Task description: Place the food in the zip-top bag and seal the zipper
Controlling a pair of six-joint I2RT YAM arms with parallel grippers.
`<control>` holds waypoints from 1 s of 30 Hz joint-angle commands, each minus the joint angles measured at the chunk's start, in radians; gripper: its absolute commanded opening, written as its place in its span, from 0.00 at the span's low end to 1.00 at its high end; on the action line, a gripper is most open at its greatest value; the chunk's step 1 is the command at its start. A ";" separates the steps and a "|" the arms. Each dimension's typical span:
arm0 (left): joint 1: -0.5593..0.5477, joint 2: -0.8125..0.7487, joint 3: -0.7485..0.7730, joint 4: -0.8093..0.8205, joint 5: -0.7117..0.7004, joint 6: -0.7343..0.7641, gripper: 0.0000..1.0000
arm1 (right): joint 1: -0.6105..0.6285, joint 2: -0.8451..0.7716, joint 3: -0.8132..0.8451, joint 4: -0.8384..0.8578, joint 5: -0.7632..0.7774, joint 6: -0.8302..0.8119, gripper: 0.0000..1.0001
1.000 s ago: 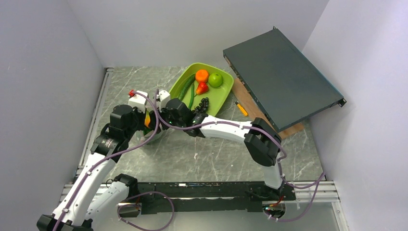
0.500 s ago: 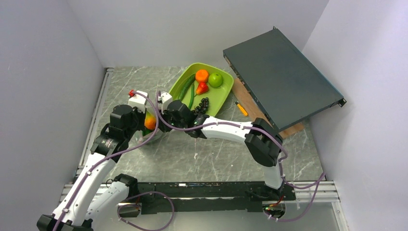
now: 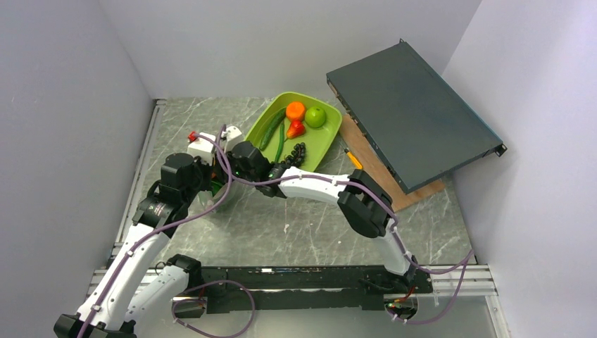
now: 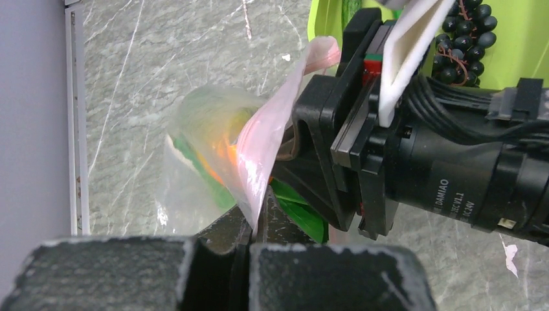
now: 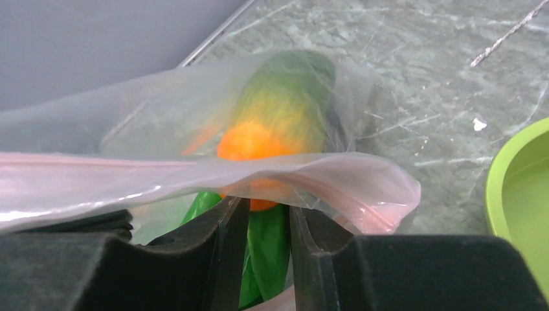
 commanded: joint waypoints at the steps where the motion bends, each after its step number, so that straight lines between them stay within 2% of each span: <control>1: -0.003 -0.008 0.013 0.055 0.001 -0.001 0.00 | 0.005 -0.041 0.025 0.087 0.026 0.024 0.32; 7: -0.003 -0.015 0.011 0.058 -0.001 -0.001 0.00 | 0.010 -0.228 -0.192 0.093 -0.019 0.042 0.38; 16: -0.002 -0.011 0.008 0.058 -0.005 -0.002 0.00 | 0.014 -0.498 -0.436 -0.026 -0.077 -0.008 0.42; 18: -0.003 -0.003 0.010 0.060 0.000 -0.001 0.00 | 0.013 -0.553 -0.492 -0.052 -0.055 -0.027 0.45; 24: -0.002 0.004 0.015 0.055 0.008 -0.002 0.00 | 0.000 -0.682 -0.641 -0.102 0.144 -0.104 0.56; 30: -0.003 0.012 0.020 0.052 0.018 -0.002 0.00 | -0.054 -0.670 -0.632 -0.187 0.280 -0.132 0.61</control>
